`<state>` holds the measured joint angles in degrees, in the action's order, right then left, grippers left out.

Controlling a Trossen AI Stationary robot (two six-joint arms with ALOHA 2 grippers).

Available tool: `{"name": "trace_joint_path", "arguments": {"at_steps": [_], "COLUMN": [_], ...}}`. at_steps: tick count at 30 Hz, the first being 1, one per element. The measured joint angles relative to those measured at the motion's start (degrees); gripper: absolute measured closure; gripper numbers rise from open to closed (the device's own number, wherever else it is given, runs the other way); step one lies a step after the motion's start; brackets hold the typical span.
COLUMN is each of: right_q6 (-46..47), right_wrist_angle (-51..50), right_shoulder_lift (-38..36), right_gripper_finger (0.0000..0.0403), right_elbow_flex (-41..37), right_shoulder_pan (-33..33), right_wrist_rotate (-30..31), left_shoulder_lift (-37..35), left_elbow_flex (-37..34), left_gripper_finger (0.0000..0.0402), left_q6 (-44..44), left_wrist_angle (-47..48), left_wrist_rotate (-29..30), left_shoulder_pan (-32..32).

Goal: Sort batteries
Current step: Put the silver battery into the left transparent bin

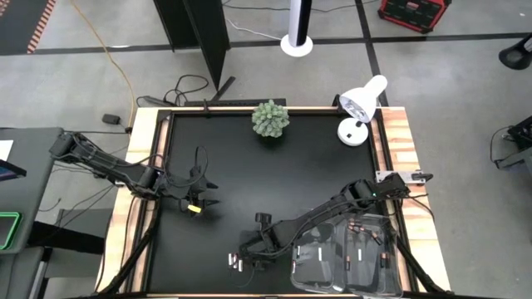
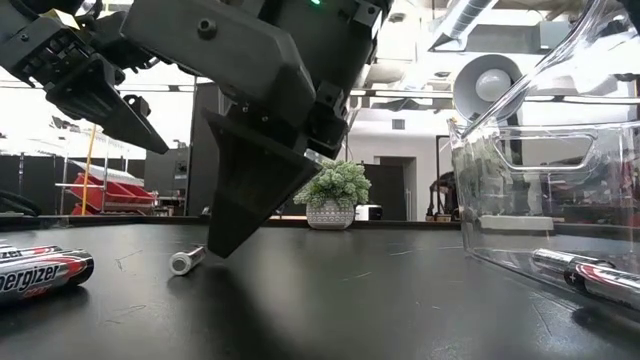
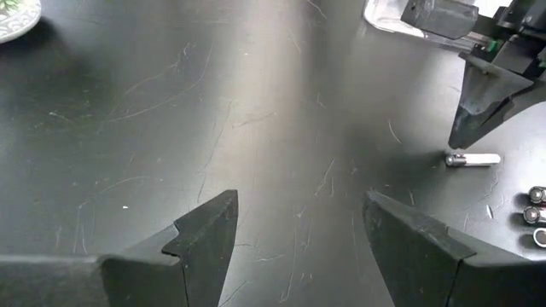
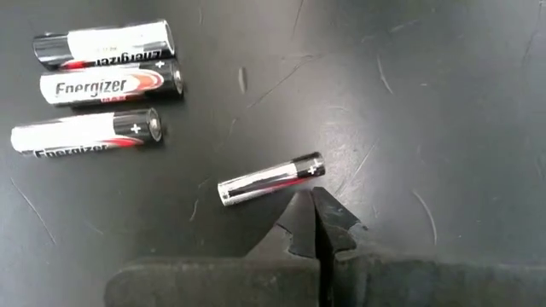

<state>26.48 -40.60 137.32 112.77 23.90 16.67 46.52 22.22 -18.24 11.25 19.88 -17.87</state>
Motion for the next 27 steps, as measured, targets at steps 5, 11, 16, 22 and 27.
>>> {"name": "trace_joint_path", "arguments": {"at_steps": [5, 11, 16, 22, 27], "right_q6": [0.0, 0.4, 7.0, 17.6, 20.9], "right_wrist_angle": [-0.2, -0.2, 1.1, 1.8, 1.9], "right_shoulder_lift": [-0.4, -2.0, -2.2, -0.2, 2.2], "right_gripper_finger": [0.0402, 0.04, 0.034, 0.0214, 0.0156], "right_elbow_flex": [0.0, 0.3, 2.8, 3.0, 3.0], "right_shoulder_pan": [0.0, 0.1, 0.0, -0.2, 0.1], "right_wrist_rotate": [0.0, 0.0, -0.9, -3.3, -3.3], "left_shoulder_lift": [0.0, 0.0, 0.0, 0.0, 0.0], "left_elbow_flex": [0.0, 0.0, 0.0, 0.0, 0.0], "left_gripper_finger": [0.0155, 0.0155, 0.0155, 0.0155, 0.0155], "left_q6": [0.0, 0.0, -0.1, -0.2, -0.2], "left_wrist_angle": [0.0, 0.0, 0.0, 0.0, -0.1], "left_wrist_rotate": [0.0, 0.0, 0.0, 0.0, 0.0], "left_shoulder_pan": [0.0, 0.0, 0.0, 0.0, 0.0]}}
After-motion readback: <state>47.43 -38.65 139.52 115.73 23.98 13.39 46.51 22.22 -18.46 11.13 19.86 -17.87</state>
